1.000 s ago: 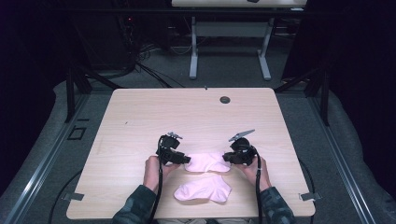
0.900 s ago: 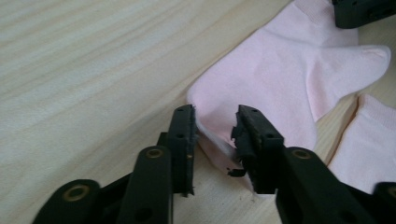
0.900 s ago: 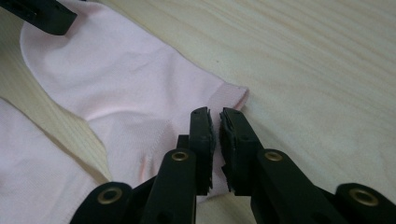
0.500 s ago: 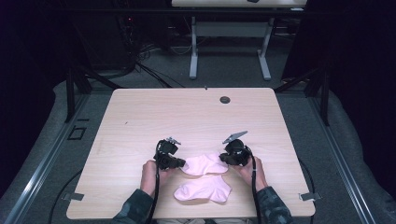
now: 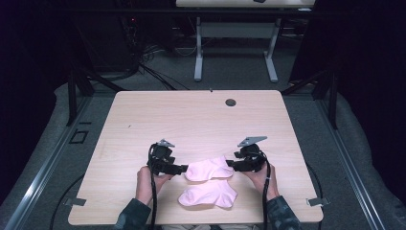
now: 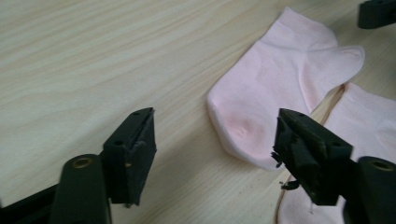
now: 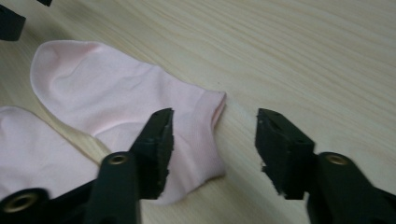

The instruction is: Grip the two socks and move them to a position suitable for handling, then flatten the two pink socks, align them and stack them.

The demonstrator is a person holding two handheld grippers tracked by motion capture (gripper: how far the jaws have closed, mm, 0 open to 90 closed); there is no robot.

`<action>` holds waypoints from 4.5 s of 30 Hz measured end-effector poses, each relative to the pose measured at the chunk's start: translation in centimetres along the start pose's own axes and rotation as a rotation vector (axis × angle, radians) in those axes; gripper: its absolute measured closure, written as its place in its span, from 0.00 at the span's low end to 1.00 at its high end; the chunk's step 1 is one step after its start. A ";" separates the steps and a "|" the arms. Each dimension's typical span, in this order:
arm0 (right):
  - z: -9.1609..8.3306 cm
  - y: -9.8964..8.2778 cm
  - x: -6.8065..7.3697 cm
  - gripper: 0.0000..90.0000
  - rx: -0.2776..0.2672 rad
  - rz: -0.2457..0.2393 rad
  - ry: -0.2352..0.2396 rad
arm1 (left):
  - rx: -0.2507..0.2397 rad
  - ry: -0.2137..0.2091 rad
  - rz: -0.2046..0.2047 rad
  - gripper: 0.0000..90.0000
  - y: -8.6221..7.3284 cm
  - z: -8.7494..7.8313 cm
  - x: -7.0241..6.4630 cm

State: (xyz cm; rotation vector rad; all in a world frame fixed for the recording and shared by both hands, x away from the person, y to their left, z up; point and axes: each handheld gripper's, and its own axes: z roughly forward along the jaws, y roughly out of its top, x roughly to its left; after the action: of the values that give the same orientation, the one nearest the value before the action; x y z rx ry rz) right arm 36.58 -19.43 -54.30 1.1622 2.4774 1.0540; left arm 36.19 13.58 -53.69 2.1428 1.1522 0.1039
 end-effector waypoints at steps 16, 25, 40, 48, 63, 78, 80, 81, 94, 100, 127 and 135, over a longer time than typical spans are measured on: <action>-1.1 -0.2 -0.2 0.22 0.012 0.012 -0.008 | -0.009 0.008 -0.015 0.17 -0.1 -0.1 -0.1; -0.9 0.0 -0.4 0.28 0.019 0.009 -0.006 | 0.029 -0.019 -0.020 0.25 0.3 1.6 -0.5; 1.6 0.4 -0.5 0.55 0.112 0.015 0.009 | 0.101 0.004 -0.011 0.56 0.6 3.3 -1.0; 2.9 0.0 0.3 0.71 0.155 -0.033 -0.034 | 0.129 0.018 0.019 0.70 0.2 3.7 -1.4; 2.7 -0.6 0.3 0.93 0.124 -0.010 -0.008 | 0.116 0.065 0.099 0.98 -0.2 3.8 -1.8; 0.3 -0.3 0.9 0.94 0.032 -0.009 -0.023 | 0.019 0.019 0.092 0.99 0.2 1.2 -2.1; -0.5 0.2 1.0 0.94 0.015 -0.013 -0.024 | 0.003 0.010 0.093 0.99 0.5 0.3 -2.3; -0.9 0.4 1.1 0.94 0.006 -0.018 -0.028 | -0.001 0.010 0.093 0.99 0.7 0.0 -2.4; -4.5 1.0 3.5 0.94 -0.018 -0.054 0.009 | -0.023 -0.047 0.070 0.99 -0.7 -3.3 -3.4; -5.0 0.1 4.7 0.94 0.000 -0.068 0.023 | -0.027 -0.075 0.052 0.99 -2.2 -4.0 -3.8; -1.9 -4.6 5.5 0.89 0.130 -0.063 0.058 | 0.085 -0.041 0.056 0.95 -6.8 -1.0 -5.4; -1.9 -4.9 5.5 0.66 0.120 -0.052 0.063 | 0.073 0.003 0.073 0.50 -6.9 -1.3 -5.2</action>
State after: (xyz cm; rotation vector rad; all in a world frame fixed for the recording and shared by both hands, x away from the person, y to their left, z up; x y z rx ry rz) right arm 29.14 -18.45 -55.73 1.1062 2.6371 0.9546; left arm 27.67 12.83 -55.58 2.2498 1.0950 0.0990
